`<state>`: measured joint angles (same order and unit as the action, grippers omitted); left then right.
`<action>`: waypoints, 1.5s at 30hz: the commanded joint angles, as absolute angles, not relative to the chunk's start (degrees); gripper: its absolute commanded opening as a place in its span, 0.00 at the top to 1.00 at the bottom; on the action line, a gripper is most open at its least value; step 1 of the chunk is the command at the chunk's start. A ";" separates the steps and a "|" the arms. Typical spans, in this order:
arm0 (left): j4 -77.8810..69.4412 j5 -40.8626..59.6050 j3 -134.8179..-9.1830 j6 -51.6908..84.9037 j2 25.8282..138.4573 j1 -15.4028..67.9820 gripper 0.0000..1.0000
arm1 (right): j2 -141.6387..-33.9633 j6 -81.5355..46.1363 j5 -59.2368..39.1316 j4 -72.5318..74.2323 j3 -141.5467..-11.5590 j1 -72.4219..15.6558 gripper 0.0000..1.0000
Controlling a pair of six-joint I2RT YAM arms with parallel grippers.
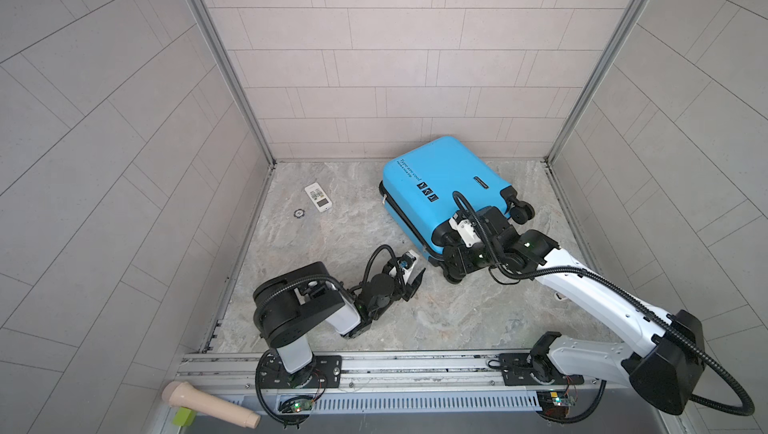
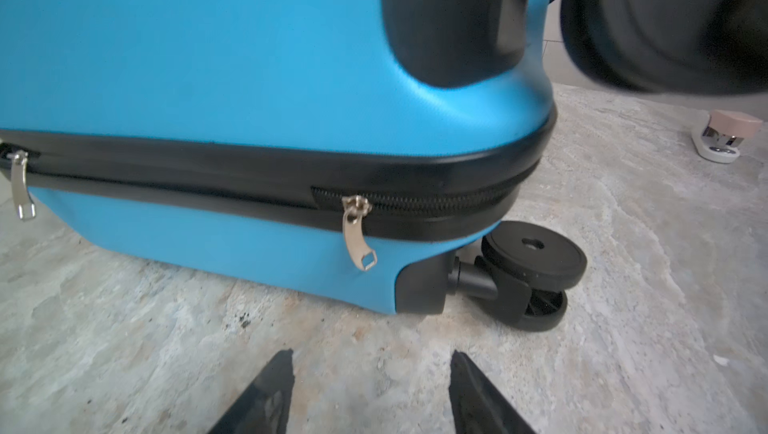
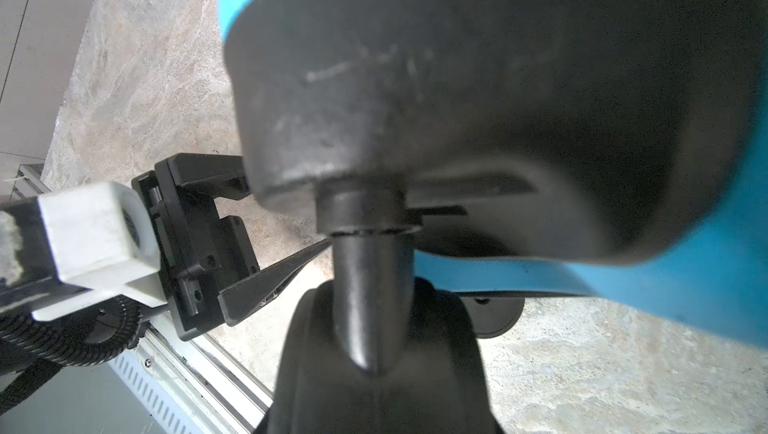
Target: Pack the luggage
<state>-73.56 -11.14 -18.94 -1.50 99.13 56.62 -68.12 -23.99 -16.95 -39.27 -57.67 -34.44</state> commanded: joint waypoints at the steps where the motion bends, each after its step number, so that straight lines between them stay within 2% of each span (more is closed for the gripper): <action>1: -76.10 -10.11 -21.61 -2.17 100.99 55.81 0.39 | -65.83 -27.85 -13.73 -37.08 -59.17 -33.17 1.00; 5: -76.20 -8.20 -23.82 0.69 103.08 53.75 0.42 | -65.62 -28.05 -13.80 -36.93 -58.97 -33.15 1.00; 20: -75.99 0.23 -27.68 4.04 105.27 50.80 0.62 | -65.65 -28.29 -14.24 -36.35 -58.75 -33.20 1.00; 27: -75.98 0.34 -28.39 4.05 105.19 50.80 0.68 | -65.57 -28.30 -14.50 -36.32 -58.48 -33.18 1.00; 34: -76.11 -0.71 -28.83 4.45 104.48 50.80 0.83 | -65.25 -28.30 -14.48 -36.52 -58.27 -33.15 1.00; 38: -76.18 -1.01 -28.59 5.16 103.43 50.80 0.87 | -65.13 -28.37 -14.58 -36.46 -58.27 -33.14 1.00; 40: -76.20 -1.62 -28.23 5.17 102.77 50.80 0.93 | -65.13 -28.39 -14.61 -36.44 -58.35 -33.17 1.00; 41: -76.21 -1.89 -27.98 5.01 102.44 50.80 1.00 | -65.07 -28.39 -14.63 -36.42 -58.34 -33.19 1.00; 45: -76.11 -1.89 -26.84 4.14 101.04 50.80 1.00 | -65.21 -28.39 -15.13 -36.30 -59.03 -33.14 1.00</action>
